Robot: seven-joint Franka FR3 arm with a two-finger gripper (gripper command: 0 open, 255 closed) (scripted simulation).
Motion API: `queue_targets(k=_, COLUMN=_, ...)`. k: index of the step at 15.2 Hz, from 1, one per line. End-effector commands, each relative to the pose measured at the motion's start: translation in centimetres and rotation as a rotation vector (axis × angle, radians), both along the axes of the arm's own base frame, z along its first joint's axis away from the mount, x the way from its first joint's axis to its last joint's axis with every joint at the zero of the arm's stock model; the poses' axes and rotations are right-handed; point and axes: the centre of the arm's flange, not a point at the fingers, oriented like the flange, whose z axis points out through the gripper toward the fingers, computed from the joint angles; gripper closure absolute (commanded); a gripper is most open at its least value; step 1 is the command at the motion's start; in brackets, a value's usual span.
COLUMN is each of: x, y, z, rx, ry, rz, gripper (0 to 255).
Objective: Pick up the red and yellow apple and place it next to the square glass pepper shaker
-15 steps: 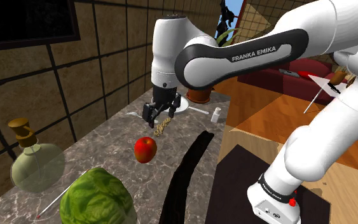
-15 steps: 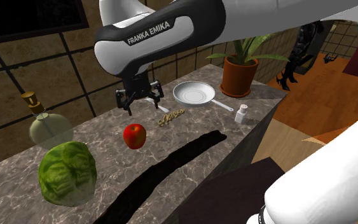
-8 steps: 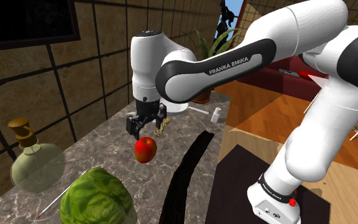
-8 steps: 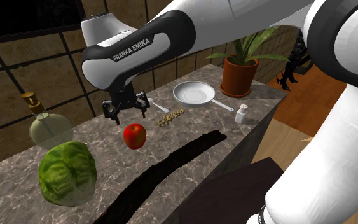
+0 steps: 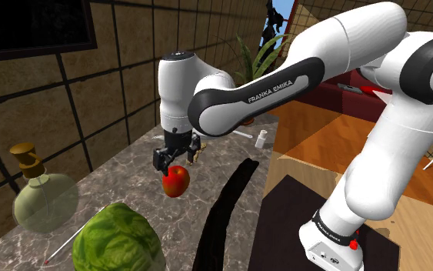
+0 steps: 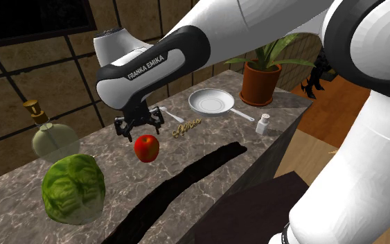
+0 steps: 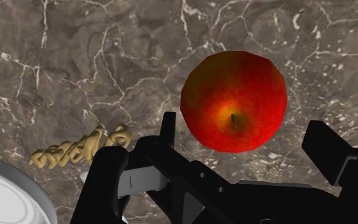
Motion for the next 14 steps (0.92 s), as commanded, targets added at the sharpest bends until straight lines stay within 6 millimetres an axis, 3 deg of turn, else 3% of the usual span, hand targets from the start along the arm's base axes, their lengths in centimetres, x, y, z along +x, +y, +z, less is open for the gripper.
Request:
queue_targets(k=1, x=-0.02, y=0.0, z=-0.05, rx=0.0, ry=0.0, rz=0.0, gripper=0)
queue_targets(k=4, x=-0.02, y=0.0, z=-0.05, rx=0.0, ry=0.0, rz=0.0, gripper=0)
queue_targets(k=5, x=-0.02, y=0.0, z=-0.05, rx=0.0, ry=0.0, rz=0.0, gripper=255)
queue_targets(k=14, x=-0.01, y=0.0, z=-0.04, rx=0.0, ry=0.0, rz=0.0, gripper=255)
